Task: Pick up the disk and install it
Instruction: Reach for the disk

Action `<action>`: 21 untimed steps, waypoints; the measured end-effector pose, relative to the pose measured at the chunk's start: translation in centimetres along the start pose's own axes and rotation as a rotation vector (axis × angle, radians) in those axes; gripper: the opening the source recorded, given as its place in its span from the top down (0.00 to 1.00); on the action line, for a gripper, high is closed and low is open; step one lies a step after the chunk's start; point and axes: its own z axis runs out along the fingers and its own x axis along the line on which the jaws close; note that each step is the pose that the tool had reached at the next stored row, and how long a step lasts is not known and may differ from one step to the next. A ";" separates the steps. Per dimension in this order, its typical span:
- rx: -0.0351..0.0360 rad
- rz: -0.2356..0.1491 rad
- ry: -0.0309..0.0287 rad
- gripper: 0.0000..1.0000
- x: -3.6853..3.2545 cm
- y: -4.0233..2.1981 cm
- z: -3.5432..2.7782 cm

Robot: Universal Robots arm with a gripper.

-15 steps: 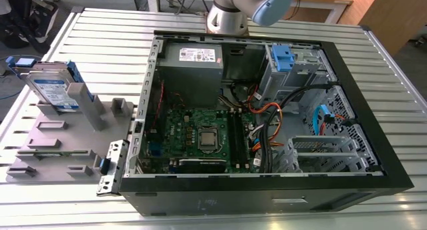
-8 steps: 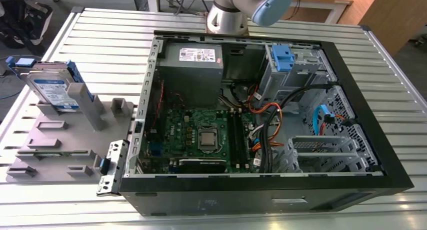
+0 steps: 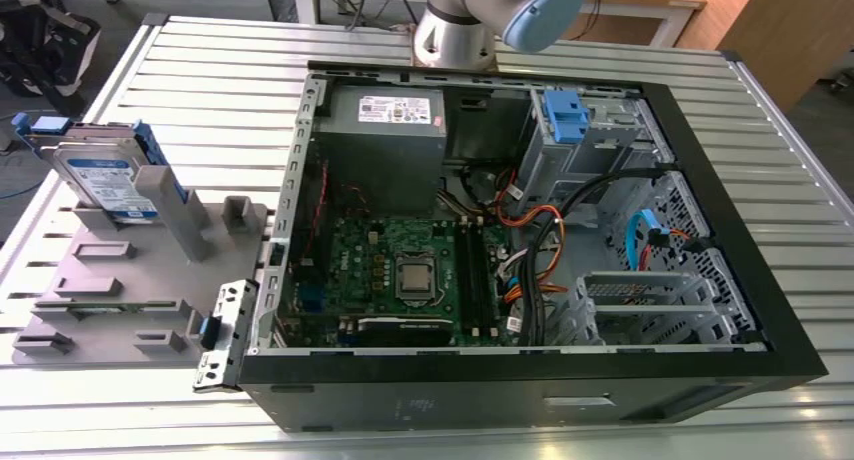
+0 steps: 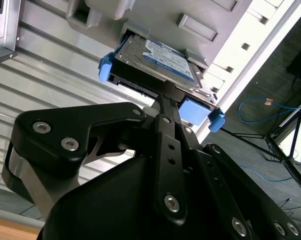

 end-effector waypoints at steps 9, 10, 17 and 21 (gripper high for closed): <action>-0.0002 0.000 -0.0002 0.89 0.02 0.00 0.12; -0.0002 0.000 -0.0002 0.89 0.02 0.00 0.20; 0.0030 0.000 0.0000 0.89 0.03 -0.06 0.62; 0.0062 0.000 -0.0002 0.89 0.03 -0.08 0.67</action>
